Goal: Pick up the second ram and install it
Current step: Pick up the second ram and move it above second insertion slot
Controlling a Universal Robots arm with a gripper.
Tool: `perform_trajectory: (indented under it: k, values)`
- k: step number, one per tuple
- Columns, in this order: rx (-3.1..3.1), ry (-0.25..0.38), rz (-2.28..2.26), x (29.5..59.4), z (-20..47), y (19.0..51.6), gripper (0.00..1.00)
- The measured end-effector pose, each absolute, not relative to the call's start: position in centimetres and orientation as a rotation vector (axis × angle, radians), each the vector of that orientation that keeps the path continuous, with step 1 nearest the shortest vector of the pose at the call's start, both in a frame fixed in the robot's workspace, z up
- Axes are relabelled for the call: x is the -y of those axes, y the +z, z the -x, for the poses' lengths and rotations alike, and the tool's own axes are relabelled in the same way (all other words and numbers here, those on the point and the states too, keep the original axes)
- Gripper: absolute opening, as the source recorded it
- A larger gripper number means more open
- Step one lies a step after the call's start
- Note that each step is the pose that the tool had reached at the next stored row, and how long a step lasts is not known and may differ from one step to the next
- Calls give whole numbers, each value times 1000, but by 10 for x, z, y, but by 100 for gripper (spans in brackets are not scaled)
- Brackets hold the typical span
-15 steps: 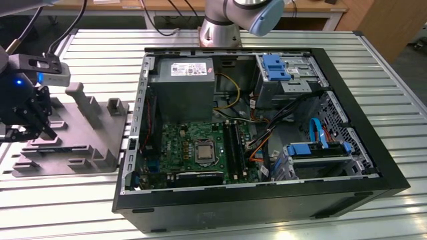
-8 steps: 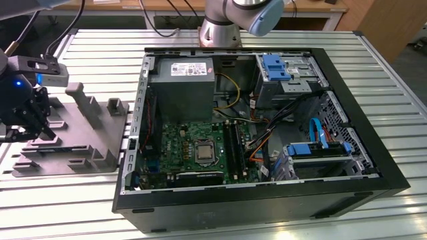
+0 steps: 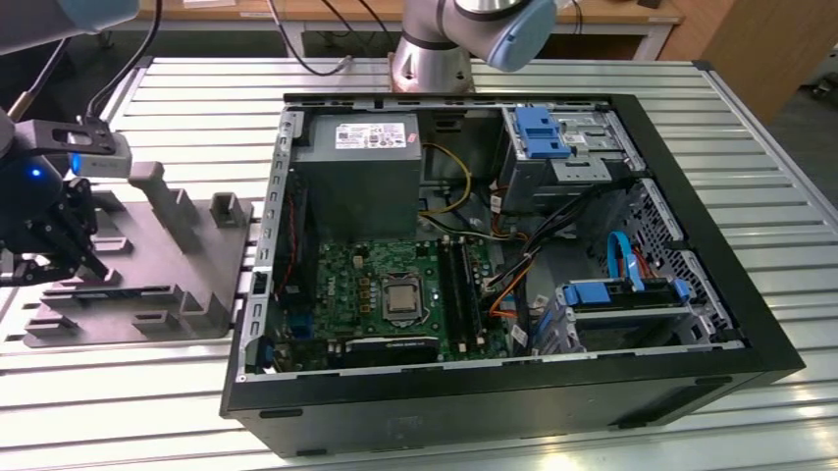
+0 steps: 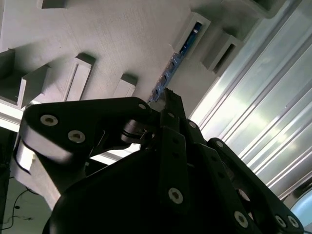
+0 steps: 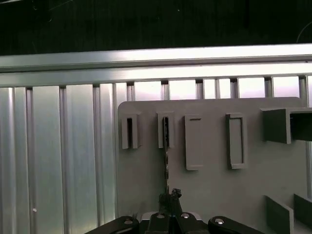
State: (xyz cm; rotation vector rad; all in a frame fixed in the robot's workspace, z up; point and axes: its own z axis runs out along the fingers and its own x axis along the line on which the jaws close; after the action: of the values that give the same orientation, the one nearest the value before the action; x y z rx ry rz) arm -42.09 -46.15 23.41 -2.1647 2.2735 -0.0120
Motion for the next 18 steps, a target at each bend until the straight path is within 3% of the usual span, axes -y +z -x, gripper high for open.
perform_trajectory:
  k: [18]
  values:
    - [-2229,-29,2195,462,427,222,10]
